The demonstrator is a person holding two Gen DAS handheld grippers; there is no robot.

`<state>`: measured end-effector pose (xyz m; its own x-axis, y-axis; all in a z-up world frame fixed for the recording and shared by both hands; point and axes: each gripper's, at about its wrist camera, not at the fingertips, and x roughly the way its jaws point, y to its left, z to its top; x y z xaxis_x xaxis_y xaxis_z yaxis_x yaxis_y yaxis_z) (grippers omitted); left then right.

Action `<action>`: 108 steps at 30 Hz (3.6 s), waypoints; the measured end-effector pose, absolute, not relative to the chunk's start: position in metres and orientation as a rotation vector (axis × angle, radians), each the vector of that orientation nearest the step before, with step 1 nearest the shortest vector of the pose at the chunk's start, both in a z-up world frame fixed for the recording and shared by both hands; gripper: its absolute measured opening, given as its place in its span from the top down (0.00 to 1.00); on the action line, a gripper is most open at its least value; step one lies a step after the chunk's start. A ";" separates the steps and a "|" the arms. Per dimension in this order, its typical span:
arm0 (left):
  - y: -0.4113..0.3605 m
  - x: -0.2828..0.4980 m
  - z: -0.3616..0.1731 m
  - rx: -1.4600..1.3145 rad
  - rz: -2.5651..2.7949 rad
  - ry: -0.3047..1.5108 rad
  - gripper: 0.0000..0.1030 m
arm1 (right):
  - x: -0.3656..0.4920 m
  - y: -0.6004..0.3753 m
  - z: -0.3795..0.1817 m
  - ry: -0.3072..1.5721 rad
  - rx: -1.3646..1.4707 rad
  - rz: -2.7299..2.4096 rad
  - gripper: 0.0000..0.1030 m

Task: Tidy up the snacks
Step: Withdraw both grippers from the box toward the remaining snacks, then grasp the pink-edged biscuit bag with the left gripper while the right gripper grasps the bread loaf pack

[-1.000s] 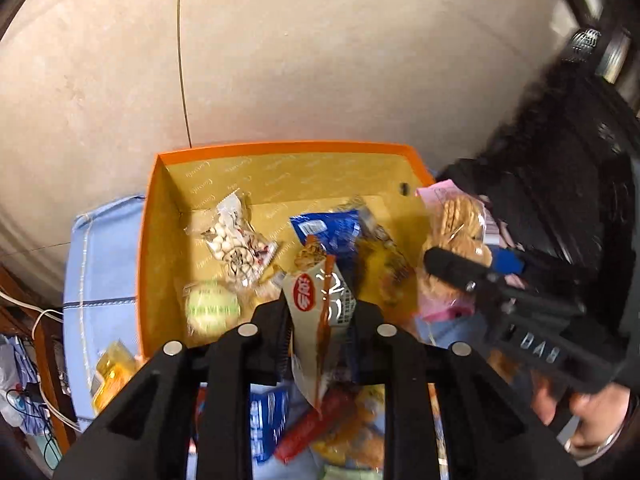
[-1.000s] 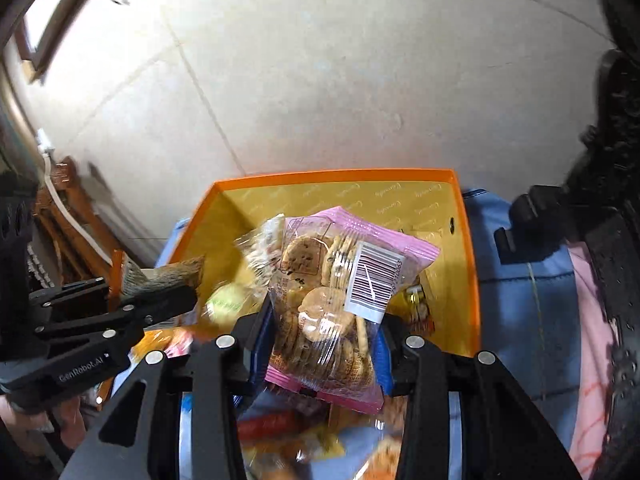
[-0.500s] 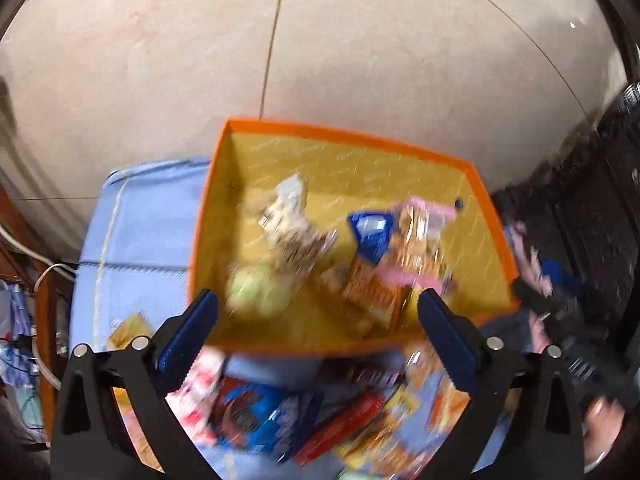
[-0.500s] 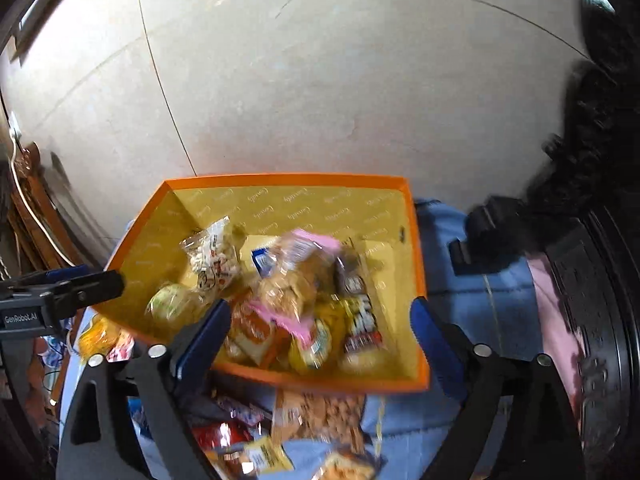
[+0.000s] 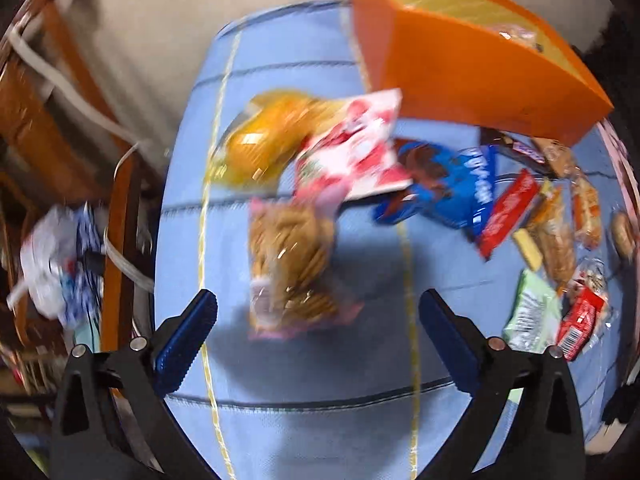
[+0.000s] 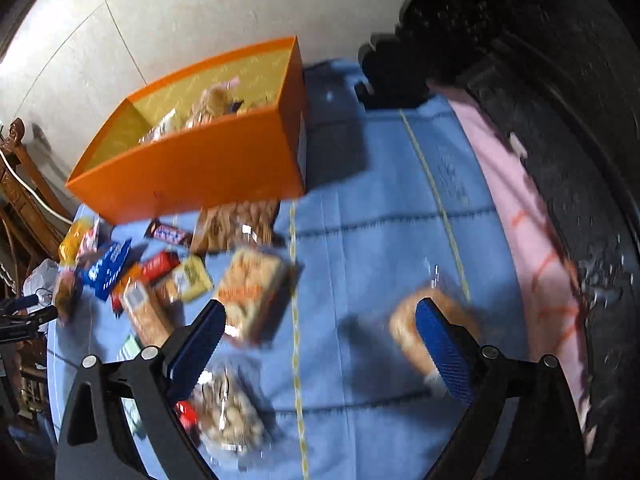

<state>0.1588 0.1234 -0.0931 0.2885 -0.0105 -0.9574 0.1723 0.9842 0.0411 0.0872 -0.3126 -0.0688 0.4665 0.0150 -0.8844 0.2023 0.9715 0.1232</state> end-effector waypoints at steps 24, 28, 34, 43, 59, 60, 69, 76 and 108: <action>0.143 0.176 -0.131 -0.052 -0.051 1.362 0.04 | 0.089 -0.254 -0.084 1.170 0.184 0.035 0.07; 0.143 0.182 -0.132 -0.024 -0.047 1.349 0.07 | 0.088 -0.250 -0.085 1.182 0.179 0.043 0.07; 0.140 0.185 -0.135 0.020 -0.041 1.362 0.54 | 0.085 -0.250 -0.084 1.180 0.178 0.040 0.07; 0.127 0.153 -0.121 -0.013 -0.093 1.344 0.62 | 0.059 -0.310 -0.085 1.174 0.214 -0.116 0.07; 0.063 0.092 -0.115 0.014 -0.252 1.404 0.61 | 0.084 -0.363 -0.132 1.275 -0.048 -0.183 0.07; 0.059 0.091 -0.115 0.015 -0.263 1.408 0.61 | 0.088 -0.364 -0.136 1.288 -0.080 -0.183 0.07; 0.047 0.087 -0.115 0.029 -0.284 1.411 0.61 | 0.102 -0.374 -0.147 1.322 -0.081 -0.148 0.26; 0.048 0.087 -0.116 0.022 -0.282 1.403 0.61 | 0.091 -0.352 -0.128 1.299 -0.112 -0.166 0.41; 0.057 0.087 -0.094 -0.034 -0.346 1.298 0.60 | 0.047 -0.252 -0.081 1.257 0.020 0.129 0.41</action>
<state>0.0870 0.0569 -0.0940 0.2251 -0.2702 -0.9361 0.2319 0.9480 -0.2179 0.0471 -0.2525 -0.0806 0.3024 0.1080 -0.9471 -0.0858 0.9926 0.0858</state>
